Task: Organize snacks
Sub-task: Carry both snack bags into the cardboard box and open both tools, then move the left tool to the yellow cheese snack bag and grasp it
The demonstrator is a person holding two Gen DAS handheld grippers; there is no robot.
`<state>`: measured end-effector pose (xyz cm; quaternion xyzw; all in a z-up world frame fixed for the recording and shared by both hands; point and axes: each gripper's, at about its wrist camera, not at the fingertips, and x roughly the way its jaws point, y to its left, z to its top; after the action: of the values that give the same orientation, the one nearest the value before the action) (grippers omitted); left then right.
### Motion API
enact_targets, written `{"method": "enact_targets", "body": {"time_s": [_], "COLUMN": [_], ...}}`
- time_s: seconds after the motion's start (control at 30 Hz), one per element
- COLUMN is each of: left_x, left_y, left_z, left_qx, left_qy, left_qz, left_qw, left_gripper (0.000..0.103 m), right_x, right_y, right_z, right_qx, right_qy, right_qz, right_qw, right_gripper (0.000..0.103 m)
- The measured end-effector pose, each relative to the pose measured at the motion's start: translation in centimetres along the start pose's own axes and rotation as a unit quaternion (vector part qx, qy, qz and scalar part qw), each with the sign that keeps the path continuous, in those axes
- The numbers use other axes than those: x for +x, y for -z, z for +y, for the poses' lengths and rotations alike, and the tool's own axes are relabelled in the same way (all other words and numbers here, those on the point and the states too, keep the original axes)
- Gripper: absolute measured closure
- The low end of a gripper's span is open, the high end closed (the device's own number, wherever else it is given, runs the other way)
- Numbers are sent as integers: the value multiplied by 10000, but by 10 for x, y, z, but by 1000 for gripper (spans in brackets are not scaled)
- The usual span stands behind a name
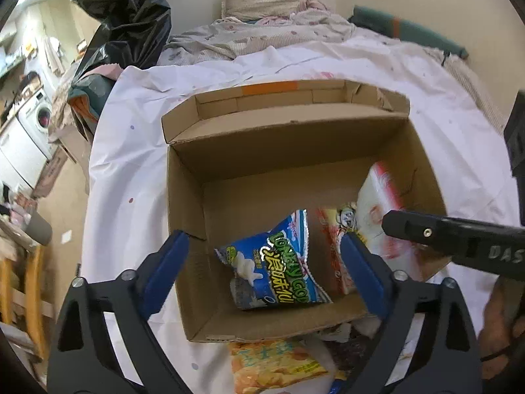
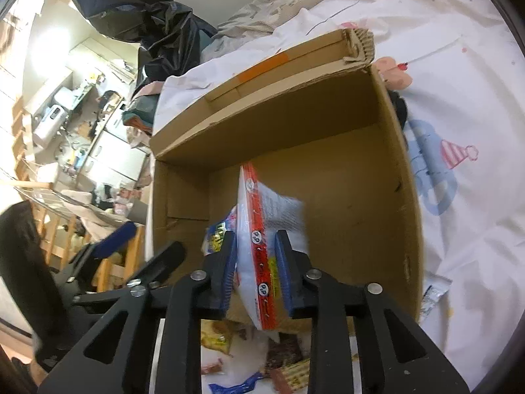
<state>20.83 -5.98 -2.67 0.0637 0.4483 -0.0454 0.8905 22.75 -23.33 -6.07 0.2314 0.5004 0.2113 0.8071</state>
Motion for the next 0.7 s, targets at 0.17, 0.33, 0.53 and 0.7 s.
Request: {"method": "enact_targets", "body": {"time_s": [0.17, 0.33, 0.53, 0.7], "left_x": [0, -4, -15, -27], "left_y": [1, 2, 7, 13], "left_z": [11, 18, 22, 31], "left_qx": [-307, -502, -539, -570], "left_qy": [123, 226, 201, 155], "left_qz": [59, 10, -90, -131], "left_qw": [9994, 9985, 9983, 9982], "left_gripper": [11, 11, 11, 11], "right_x": [-12, -20, -30, -46], "right_y": [-3, -7, -5, 6], "right_z": [0, 4, 6, 7], "right_qx": [7, -186, -259, -251], "right_qy": [285, 208, 227, 264], "right_qz": [-358, -501, -544, -642], "right_qw": [9990, 9984, 9979, 9973], "right_gripper": [27, 27, 27, 27]}}
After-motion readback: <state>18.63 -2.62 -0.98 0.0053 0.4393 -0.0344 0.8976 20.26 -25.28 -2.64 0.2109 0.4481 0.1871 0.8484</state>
